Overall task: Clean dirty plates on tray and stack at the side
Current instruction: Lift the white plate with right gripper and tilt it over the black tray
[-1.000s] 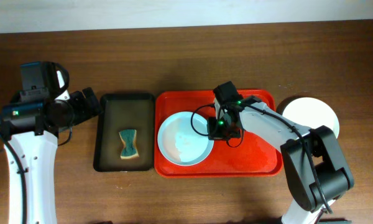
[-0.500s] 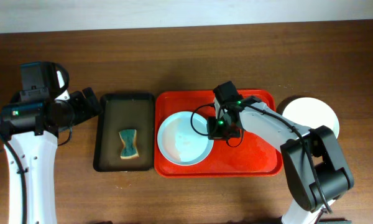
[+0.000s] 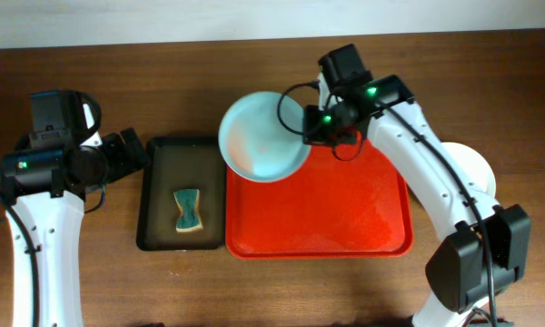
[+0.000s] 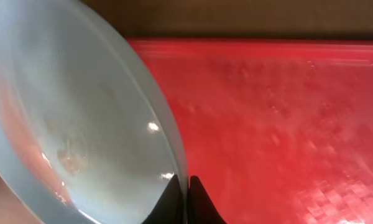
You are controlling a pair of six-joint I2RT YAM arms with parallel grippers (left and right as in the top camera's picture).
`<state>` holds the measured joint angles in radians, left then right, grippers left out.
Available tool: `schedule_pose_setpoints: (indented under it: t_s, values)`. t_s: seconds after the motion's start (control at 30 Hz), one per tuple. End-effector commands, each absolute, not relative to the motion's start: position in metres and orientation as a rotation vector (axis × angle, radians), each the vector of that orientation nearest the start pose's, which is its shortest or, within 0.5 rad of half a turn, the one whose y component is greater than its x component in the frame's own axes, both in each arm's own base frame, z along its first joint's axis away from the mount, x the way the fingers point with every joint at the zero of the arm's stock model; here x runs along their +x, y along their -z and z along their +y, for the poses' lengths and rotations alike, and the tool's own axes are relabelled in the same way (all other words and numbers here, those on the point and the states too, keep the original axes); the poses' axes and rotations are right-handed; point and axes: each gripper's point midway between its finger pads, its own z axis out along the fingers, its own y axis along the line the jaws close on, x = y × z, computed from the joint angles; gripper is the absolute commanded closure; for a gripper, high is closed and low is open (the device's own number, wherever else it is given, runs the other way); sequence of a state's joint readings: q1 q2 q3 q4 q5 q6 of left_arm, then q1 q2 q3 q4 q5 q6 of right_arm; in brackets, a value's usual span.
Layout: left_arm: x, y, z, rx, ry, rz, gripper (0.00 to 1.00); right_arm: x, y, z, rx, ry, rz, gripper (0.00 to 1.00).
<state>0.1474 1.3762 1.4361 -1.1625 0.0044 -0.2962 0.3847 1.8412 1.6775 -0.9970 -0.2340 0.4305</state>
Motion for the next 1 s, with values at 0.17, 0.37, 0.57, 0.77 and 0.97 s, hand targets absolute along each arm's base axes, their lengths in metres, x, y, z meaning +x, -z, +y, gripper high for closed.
schedule_pose_setpoints:
  t_s: [0.17,0.37,0.57,0.77,0.97]
  values:
    - [0.318,-0.233,0.047,-0.599,0.067,2.589,0.01,0.394,-0.151,0.284,-0.138,-0.493,2.705,0.96]
    - [0.318,-0.233,0.047,-0.599,0.067,2.589,0.01,0.404,-0.152,0.306,-0.234,-0.258,2.544,0.96]
    - [0.318,-0.233,0.047,-0.599,0.067,2.589,0.01,0.413,-0.208,0.311,-0.328,0.002,2.308,0.96]
    - [0.318,-0.233,0.047,-0.599,0.067,2.589,0.01,0.398,-0.260,0.321,-0.449,0.360,2.042,0.96]
    - [0.318,-0.233,0.047,-0.599,0.067,2.589,0.01,0.367,-0.311,0.337,-0.470,0.648,1.787,0.96]
